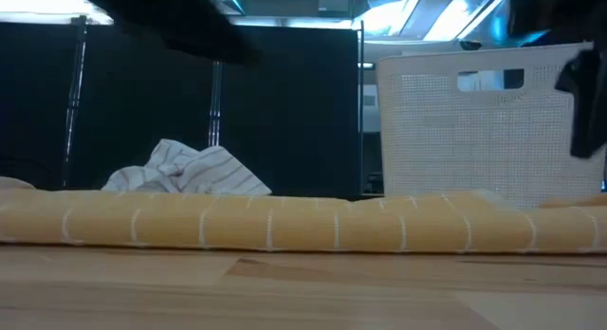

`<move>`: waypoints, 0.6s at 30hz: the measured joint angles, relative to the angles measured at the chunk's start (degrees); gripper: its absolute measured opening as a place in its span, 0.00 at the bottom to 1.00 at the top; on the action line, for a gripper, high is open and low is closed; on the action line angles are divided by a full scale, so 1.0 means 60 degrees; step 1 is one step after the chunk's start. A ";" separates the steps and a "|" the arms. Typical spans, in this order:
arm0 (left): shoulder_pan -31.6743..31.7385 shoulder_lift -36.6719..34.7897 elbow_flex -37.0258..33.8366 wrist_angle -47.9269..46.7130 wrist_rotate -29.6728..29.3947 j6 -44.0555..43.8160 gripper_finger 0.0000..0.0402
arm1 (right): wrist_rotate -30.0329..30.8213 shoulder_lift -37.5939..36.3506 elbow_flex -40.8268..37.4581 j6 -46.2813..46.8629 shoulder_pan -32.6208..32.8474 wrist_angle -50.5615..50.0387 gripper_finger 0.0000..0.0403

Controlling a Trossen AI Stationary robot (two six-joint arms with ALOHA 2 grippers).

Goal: Fold towel
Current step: Fold the yellow patterned towel

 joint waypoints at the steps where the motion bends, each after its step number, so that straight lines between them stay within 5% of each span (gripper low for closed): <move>1: 0.0249 0.0245 0.0000 0.0450 0.0207 0.0363 0.41 | -0.0001 0.0000 -0.0163 0.0187 -0.0003 0.0113 0.51; 8: 0.1621 0.1820 0.0021 0.2909 0.1482 0.1358 0.37 | -0.0520 -0.0519 -0.1556 0.1045 -0.0305 0.1391 0.51; 13: 0.2105 0.2496 0.0521 0.3022 0.2241 0.1304 0.35 | -0.0681 -0.1073 -0.2264 0.1469 -0.0622 0.1929 0.51; 18: 0.2148 0.2989 0.0670 0.2945 0.2277 0.1286 0.34 | -0.0762 -0.0940 -0.3290 0.2255 -0.0884 0.4201 0.51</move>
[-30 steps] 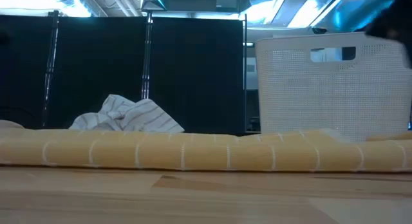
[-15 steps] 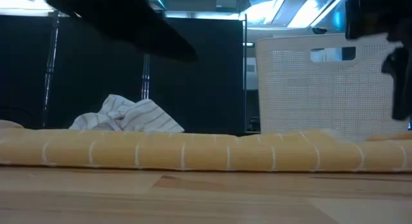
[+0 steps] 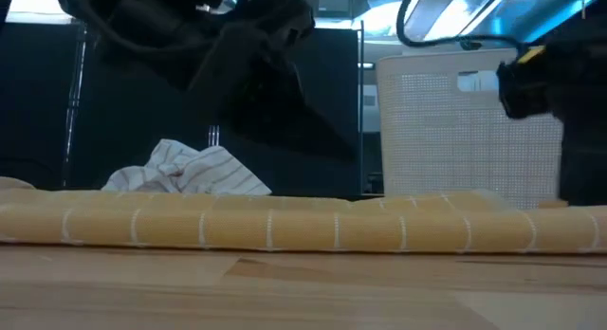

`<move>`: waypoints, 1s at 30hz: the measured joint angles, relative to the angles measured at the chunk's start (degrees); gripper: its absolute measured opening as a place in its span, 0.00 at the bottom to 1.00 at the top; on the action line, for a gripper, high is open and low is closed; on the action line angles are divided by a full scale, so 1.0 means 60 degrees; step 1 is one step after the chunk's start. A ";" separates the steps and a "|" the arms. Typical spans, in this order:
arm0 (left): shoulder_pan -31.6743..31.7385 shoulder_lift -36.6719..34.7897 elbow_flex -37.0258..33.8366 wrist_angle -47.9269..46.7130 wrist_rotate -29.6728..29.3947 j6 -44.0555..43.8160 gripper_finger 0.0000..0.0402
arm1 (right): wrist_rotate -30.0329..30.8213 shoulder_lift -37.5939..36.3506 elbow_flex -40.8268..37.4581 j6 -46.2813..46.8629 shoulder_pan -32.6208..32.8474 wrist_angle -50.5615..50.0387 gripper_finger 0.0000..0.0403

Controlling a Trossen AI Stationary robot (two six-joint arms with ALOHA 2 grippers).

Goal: Fold towel
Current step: Fold the yellow patterned towel

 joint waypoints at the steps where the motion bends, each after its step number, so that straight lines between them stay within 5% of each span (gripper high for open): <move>1: -0.0038 0.0045 0.0003 -0.0045 0.0000 -0.0003 0.34 | 0.0073 0.0047 -0.0205 0.0206 -0.0019 0.0437 0.51; 10: -0.0192 0.0659 0.0007 -0.0097 0.0014 -0.0248 0.34 | 0.0812 0.0200 -0.0952 0.1755 0.0008 0.1516 0.51; 23: -0.0163 0.1249 0.0043 0.0084 -0.0014 -0.0321 0.34 | 0.1989 0.1315 -0.0987 0.1255 0.0010 0.3372 0.51; 30: -0.0163 0.1252 0.0035 0.0055 0.0000 -0.0404 0.34 | 0.2247 0.1341 -0.1022 0.0711 0.0007 0.3823 0.33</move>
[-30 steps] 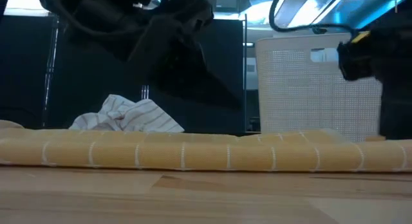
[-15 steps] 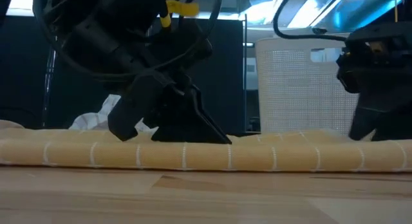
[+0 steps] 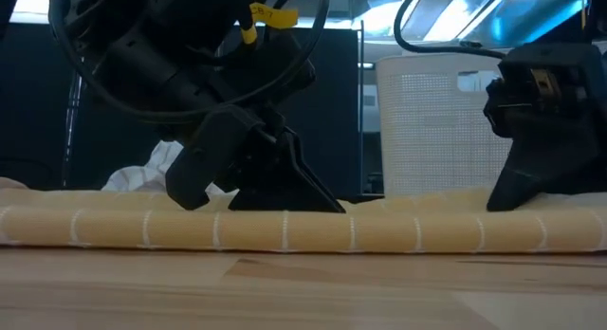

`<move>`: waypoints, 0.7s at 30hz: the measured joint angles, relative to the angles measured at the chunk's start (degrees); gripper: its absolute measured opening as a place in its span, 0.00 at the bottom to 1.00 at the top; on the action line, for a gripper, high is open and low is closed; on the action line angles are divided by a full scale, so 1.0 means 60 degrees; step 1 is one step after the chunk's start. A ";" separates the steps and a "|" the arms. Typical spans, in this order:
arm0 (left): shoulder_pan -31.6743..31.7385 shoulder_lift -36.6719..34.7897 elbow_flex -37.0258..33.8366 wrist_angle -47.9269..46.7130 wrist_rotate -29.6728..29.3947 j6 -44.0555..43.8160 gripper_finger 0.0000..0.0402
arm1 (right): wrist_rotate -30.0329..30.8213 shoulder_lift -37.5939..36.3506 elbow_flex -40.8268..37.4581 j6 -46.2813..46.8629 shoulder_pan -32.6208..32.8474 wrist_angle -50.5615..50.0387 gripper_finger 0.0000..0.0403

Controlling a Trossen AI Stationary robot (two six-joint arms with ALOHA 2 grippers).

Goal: Fold towel
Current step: Fold the yellow patterned towel

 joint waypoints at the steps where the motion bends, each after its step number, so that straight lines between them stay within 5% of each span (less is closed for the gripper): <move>1: 0.0000 0.0000 -0.0003 -0.0004 0.0000 -0.0004 0.34 | 0.0029 0.0016 -0.0011 -0.0180 -0.0010 0.0187 0.29; 7: -0.0015 -0.0031 -0.0011 -0.0040 0.0025 -0.0020 0.34 | 0.0713 0.0017 -0.0001 -0.1249 -0.0018 0.2196 0.03; 16: -0.0338 -0.1292 0.0163 -0.0945 0.0026 0.0406 0.34 | 0.1625 0.0010 0.0012 -0.2100 -0.0018 0.3217 0.05; 21: -0.0789 -0.2341 0.0158 -0.3912 0.0004 -0.1186 0.34 | 0.1566 0.0000 0.0016 -0.2312 -0.0015 0.3542 0.03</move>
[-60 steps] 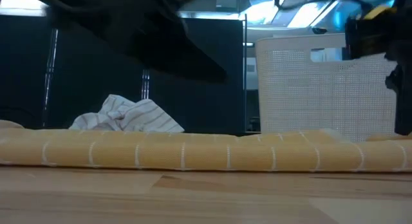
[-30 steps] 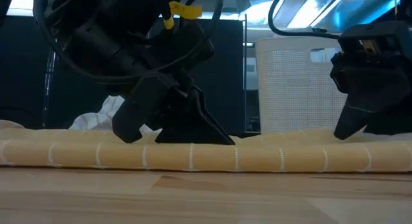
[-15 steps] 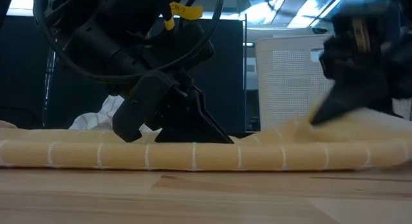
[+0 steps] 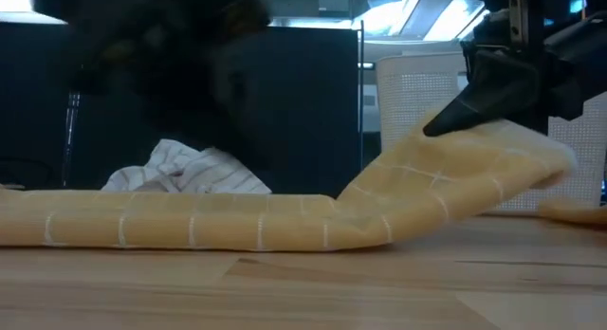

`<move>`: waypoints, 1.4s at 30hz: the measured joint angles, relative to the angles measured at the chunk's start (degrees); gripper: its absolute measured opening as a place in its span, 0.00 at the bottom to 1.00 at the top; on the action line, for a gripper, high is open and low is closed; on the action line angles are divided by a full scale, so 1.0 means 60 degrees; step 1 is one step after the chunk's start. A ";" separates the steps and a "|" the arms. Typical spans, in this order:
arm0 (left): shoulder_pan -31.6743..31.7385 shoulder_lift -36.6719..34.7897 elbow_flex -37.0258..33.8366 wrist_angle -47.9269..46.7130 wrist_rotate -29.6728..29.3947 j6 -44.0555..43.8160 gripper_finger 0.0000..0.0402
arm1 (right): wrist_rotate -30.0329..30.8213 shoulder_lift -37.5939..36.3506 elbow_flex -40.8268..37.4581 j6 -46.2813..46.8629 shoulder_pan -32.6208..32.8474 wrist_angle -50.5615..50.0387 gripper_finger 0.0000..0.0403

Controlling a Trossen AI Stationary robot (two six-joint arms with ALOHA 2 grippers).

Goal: Fold towel
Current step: Fold the yellow patterned towel

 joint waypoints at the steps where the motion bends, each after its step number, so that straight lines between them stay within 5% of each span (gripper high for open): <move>1: -0.0087 -0.0062 -0.0004 -0.0602 -0.0002 -0.0523 0.34 | -0.0037 -0.0009 0.0011 -0.0002 0.0000 0.0046 0.04; 6: -0.0376 0.0394 -0.0325 -0.1121 -0.0136 -0.2026 0.34 | 0.0131 -0.0009 0.0368 -0.0311 -0.0130 0.0022 0.03; 20: 0.0271 0.1247 -0.0424 0.1667 -0.0658 -0.1271 0.34 | -0.0340 0.0271 0.2434 -0.3394 -0.1246 0.0029 0.03; 28: -0.0205 -0.0352 0.0832 -0.1697 -0.0678 -0.1626 0.34 | -0.0621 0.0753 0.3016 -0.4020 -0.1326 -0.0090 0.04; 36: -0.1822 -0.1213 0.0779 -0.6110 -0.1174 -0.5129 0.34 | -0.0759 0.0753 0.3020 -0.3990 -0.1571 -0.0068 0.04; 42: -0.2512 -0.0620 -0.0592 -0.5137 -0.1412 -0.6810 0.34 | -0.1606 0.1206 0.3293 -0.3499 -0.2040 -0.0007 0.04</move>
